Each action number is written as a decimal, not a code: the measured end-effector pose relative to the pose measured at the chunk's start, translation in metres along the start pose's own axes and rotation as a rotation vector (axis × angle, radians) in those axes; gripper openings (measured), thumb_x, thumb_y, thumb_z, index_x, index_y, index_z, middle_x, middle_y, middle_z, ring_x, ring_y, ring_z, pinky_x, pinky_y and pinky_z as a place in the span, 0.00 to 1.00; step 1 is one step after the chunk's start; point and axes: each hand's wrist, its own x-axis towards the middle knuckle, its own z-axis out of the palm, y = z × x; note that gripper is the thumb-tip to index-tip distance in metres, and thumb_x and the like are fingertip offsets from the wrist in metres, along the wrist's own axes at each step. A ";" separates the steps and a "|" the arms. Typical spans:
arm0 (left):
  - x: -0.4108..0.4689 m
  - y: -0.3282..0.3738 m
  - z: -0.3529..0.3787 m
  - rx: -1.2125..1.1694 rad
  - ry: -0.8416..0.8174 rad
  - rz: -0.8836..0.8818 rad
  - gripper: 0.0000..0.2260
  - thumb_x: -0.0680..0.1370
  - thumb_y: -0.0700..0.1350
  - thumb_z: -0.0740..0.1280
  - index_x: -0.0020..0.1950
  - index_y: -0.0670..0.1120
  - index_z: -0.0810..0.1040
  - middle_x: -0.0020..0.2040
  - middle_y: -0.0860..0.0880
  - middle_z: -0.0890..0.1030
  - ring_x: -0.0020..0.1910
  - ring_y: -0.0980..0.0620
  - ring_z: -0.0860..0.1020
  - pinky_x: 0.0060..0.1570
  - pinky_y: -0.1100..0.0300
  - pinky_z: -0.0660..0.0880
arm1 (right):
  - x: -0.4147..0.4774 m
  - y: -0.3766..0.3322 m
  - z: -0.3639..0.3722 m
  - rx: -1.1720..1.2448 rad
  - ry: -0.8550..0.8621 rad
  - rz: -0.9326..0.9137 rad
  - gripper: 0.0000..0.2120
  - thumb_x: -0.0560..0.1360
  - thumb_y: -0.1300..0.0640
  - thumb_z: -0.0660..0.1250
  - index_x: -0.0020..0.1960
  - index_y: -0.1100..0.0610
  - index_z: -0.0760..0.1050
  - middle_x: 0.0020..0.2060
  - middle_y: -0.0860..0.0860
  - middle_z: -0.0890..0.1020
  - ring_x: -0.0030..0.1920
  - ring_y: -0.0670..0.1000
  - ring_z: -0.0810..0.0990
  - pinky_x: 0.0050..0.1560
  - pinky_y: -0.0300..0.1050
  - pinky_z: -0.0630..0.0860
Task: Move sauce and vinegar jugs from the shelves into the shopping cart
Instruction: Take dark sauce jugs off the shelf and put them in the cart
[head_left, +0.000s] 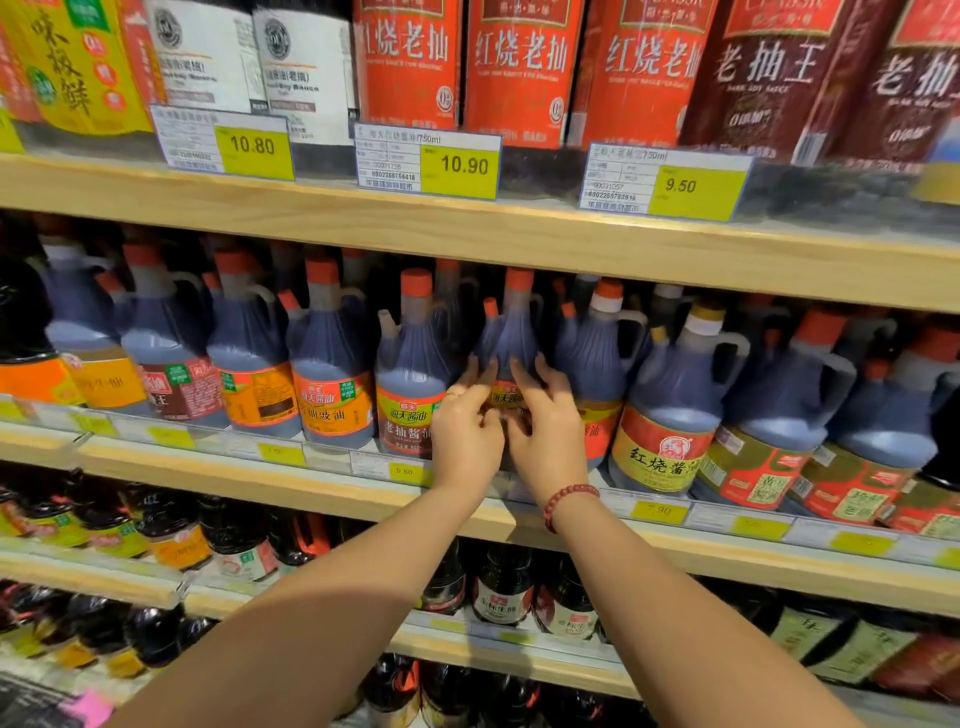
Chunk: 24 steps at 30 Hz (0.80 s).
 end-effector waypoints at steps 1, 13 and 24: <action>-0.001 0.001 -0.003 -0.014 -0.020 -0.001 0.17 0.73 0.31 0.66 0.60 0.41 0.79 0.59 0.43 0.79 0.60 0.47 0.76 0.55 0.67 0.70 | -0.001 0.001 -0.001 0.028 -0.013 -0.002 0.25 0.73 0.64 0.67 0.69 0.54 0.70 0.70 0.56 0.66 0.68 0.57 0.70 0.65 0.51 0.73; -0.030 0.001 -0.067 -0.039 -0.200 -0.179 0.17 0.71 0.44 0.74 0.59 0.53 0.80 0.51 0.57 0.79 0.51 0.57 0.79 0.50 0.52 0.80 | -0.029 -0.016 -0.035 0.177 -0.057 0.047 0.17 0.72 0.57 0.72 0.60 0.54 0.76 0.50 0.46 0.75 0.50 0.46 0.77 0.50 0.40 0.76; -0.086 -0.037 -0.186 0.182 -0.034 -0.308 0.17 0.68 0.52 0.74 0.54 0.50 0.82 0.50 0.54 0.81 0.46 0.63 0.78 0.47 0.72 0.76 | -0.085 -0.098 0.037 0.381 -0.250 0.045 0.12 0.73 0.56 0.70 0.56 0.53 0.78 0.44 0.46 0.76 0.41 0.44 0.77 0.41 0.36 0.77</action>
